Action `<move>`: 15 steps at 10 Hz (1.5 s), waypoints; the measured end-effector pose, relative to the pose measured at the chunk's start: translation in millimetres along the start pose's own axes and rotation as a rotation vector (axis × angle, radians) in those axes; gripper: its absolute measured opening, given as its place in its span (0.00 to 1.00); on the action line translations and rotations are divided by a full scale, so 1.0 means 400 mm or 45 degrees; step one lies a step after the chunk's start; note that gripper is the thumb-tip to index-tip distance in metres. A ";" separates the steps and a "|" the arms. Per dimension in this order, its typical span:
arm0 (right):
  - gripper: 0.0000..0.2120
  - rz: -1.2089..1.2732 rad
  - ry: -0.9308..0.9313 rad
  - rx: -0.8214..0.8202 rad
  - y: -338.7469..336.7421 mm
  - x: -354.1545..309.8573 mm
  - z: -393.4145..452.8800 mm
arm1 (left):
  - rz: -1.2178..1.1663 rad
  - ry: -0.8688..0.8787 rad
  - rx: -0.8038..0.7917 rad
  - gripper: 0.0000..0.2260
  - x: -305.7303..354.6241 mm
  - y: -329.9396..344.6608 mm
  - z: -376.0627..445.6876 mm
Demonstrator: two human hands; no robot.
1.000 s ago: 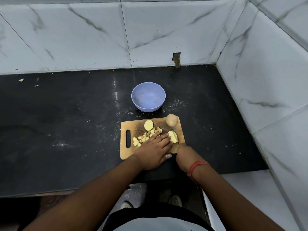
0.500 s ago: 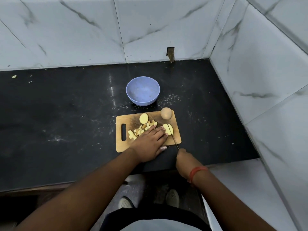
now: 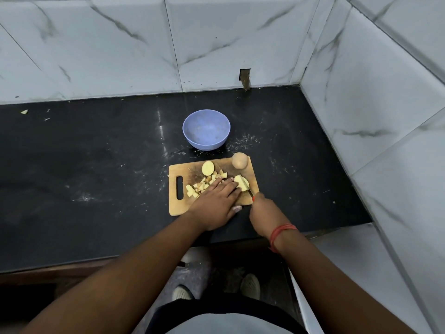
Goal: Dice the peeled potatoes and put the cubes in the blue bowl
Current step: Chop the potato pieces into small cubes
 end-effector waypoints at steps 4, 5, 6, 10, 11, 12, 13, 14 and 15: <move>0.17 -0.076 0.082 -0.084 0.020 -0.016 0.001 | -0.053 0.009 0.001 0.32 -0.005 0.006 -0.010; 0.20 -0.060 0.199 -0.154 0.032 -0.032 0.021 | -0.036 0.033 0.034 0.30 -0.009 0.009 -0.009; 0.20 -0.100 0.098 -0.139 0.026 -0.053 0.029 | -0.007 0.066 0.050 0.29 -0.017 0.007 -0.006; 0.15 -0.135 0.129 -0.146 0.093 0.037 -0.014 | 0.072 0.015 0.057 0.26 -0.010 0.008 -0.008; 0.15 -0.186 0.043 -0.163 0.095 0.089 -0.026 | 0.049 0.004 0.051 0.26 -0.008 0.009 -0.010; 0.07 -0.087 -0.040 -0.070 0.082 0.100 -0.018 | 0.002 -0.020 0.061 0.27 -0.009 0.012 -0.013; 0.04 -0.040 -0.094 0.000 0.065 0.082 -0.006 | -0.034 -0.029 0.076 0.27 -0.007 0.008 -0.015; 0.05 -0.009 -0.058 0.036 0.047 0.068 0.018 | -0.055 -0.034 0.079 0.26 -0.007 0.003 -0.017; 0.04 0.111 -0.048 0.113 0.017 0.069 0.043 | -0.068 -0.052 0.082 0.25 -0.009 0.004 -0.018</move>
Point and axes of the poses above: each hand's wrist, its own z-axis towards the middle knuckle, its own y-axis out of the palm, x = y × z, the point moved 2 cm from there along z, towards the middle knuckle, and after that the axes turned 10 degrees about y, right-handed, at the moved point
